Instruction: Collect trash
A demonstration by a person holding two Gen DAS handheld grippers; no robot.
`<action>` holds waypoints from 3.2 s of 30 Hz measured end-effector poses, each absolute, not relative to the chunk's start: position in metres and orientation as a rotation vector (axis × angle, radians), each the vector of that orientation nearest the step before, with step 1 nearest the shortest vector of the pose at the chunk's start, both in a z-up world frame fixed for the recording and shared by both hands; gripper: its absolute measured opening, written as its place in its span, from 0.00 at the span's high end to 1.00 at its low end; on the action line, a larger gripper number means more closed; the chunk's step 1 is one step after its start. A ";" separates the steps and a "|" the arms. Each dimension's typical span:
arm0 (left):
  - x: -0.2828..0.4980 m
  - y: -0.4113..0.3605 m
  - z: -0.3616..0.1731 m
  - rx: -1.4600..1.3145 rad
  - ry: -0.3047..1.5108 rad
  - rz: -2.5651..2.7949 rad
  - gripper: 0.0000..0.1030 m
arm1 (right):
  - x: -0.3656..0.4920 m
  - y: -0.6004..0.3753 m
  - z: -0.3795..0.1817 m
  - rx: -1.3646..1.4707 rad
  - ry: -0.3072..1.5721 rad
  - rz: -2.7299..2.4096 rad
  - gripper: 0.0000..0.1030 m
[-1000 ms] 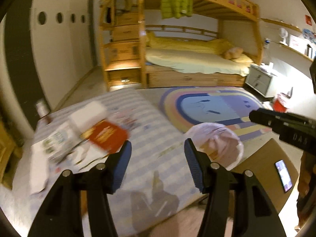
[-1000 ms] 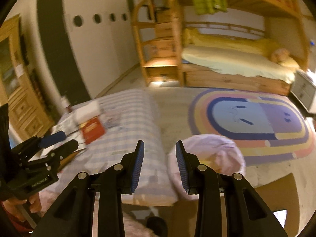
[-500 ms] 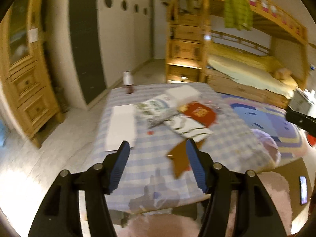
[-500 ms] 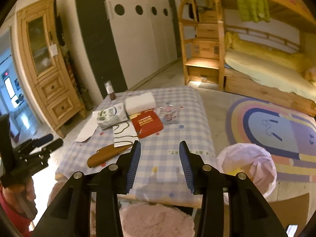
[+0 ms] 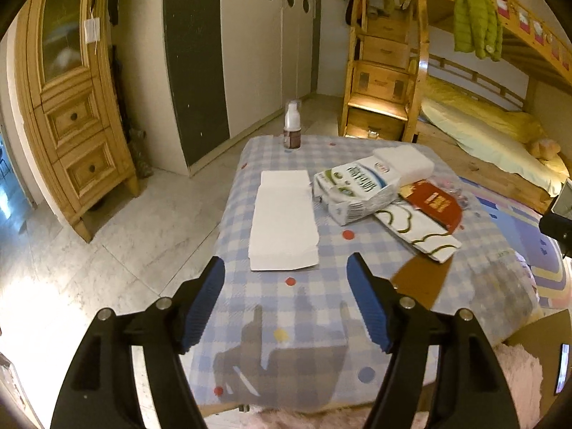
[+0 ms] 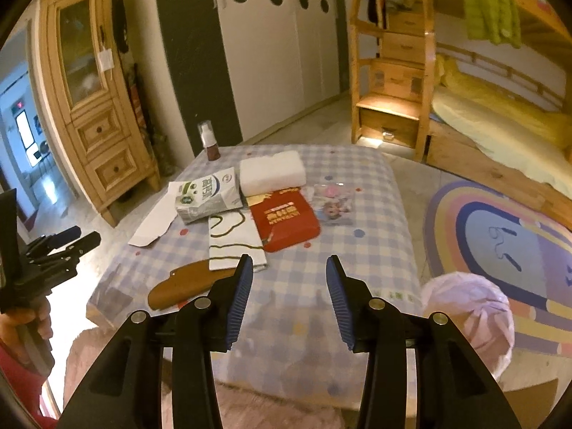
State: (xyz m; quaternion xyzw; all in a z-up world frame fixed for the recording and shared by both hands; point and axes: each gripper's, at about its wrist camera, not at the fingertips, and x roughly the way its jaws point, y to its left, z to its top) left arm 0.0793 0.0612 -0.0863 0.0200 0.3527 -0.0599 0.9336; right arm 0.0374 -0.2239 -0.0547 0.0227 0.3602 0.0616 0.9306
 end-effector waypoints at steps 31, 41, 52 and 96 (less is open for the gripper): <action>0.157 0.059 -0.153 0.011 0.886 -0.066 0.29 | 0.086 -0.220 -0.079 0.035 0.779 0.138 0.44; 0.132 0.068 -0.137 -0.047 0.846 -0.107 0.39 | 0.075 -0.216 -0.073 0.032 0.770 0.148 0.44; 0.105 0.082 -0.096 -0.093 0.740 -0.070 0.40 | 0.066 -0.210 -0.065 0.030 0.754 0.155 0.44; 0.115 0.080 -0.147 -0.063 0.857 -0.107 0.50 | 0.063 -0.200 -0.072 0.011 0.778 0.182 0.42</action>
